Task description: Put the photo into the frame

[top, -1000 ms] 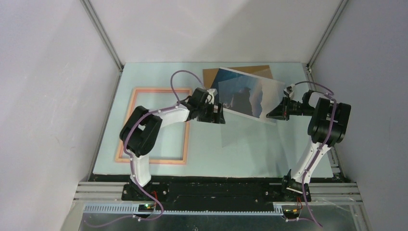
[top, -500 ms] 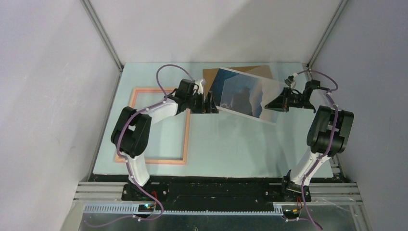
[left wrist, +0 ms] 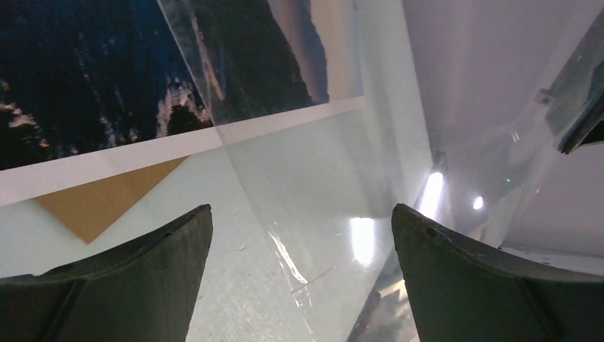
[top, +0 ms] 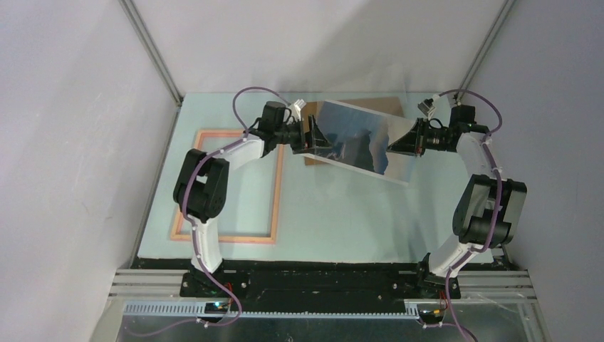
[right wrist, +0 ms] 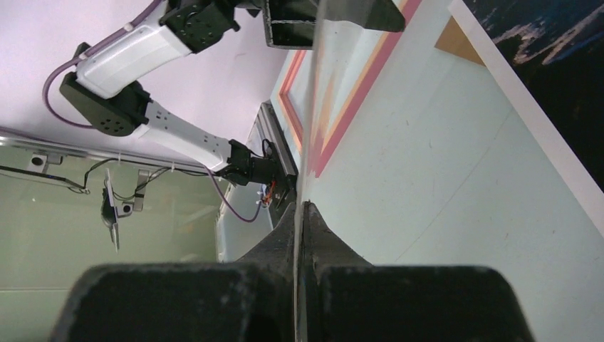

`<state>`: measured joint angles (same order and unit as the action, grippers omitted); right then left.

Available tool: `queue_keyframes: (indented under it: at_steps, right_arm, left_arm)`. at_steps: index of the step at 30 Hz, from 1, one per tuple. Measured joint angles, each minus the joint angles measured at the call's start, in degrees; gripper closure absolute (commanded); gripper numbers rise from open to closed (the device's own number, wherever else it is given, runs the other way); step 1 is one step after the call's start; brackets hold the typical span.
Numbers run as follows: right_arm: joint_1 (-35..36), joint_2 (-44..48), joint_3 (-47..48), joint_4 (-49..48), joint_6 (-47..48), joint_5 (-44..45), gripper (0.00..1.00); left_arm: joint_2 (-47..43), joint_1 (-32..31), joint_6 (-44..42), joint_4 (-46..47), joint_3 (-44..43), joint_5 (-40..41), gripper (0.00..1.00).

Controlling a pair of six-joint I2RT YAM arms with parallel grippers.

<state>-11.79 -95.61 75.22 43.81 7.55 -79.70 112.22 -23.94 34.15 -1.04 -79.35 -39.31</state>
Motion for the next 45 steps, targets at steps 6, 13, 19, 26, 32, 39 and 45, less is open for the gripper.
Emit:
queue_keyframes:
  at_steps: [6,13,19,26,32,39,45]
  right_arm:
    - [0.5,0.5,0.0,3.1,3.0,-2.0,1.00]
    - [0.4,-0.5,0.0,10.0,10.9,-4.0,1.00]
    - [-0.5,-3.5,0.0,12.4,14.7,-3.5,1.00]
    - [-1.5,-6.6,0.0,13.8,17.2,-3.0,1.00]
    - [-1.6,-7.3,-0.9,11.7,16.0,-2.0,1.00]
    - [-1.2,-6.8,-6.4,0.9,6.8,-0.2,1.00]
    - [-0.8,-3.7,-12.1,-11.5,-4.8,2.1,1.00]
  left_arm:
    - [2.7,0.0,5.8,6.0,-0.9,-7.2,0.03]
    - [3.0,0.3,12.7,14.8,0.0,-12.3,0.10]
    - [0.9,0.6,15.2,16.8,3.8,-13.7,0.25]
    - [-2.4,1.0,16.9,17.7,4.1,-13.9,0.41]
    - [-5.6,0.9,17.3,19.0,5.3,-14.1,0.52]
    - [-6.6,0.5,17.4,19.4,7.0,-13.7,0.62]
    - [-7.6,0.2,17.2,19.3,8.7,-12.0,0.78]
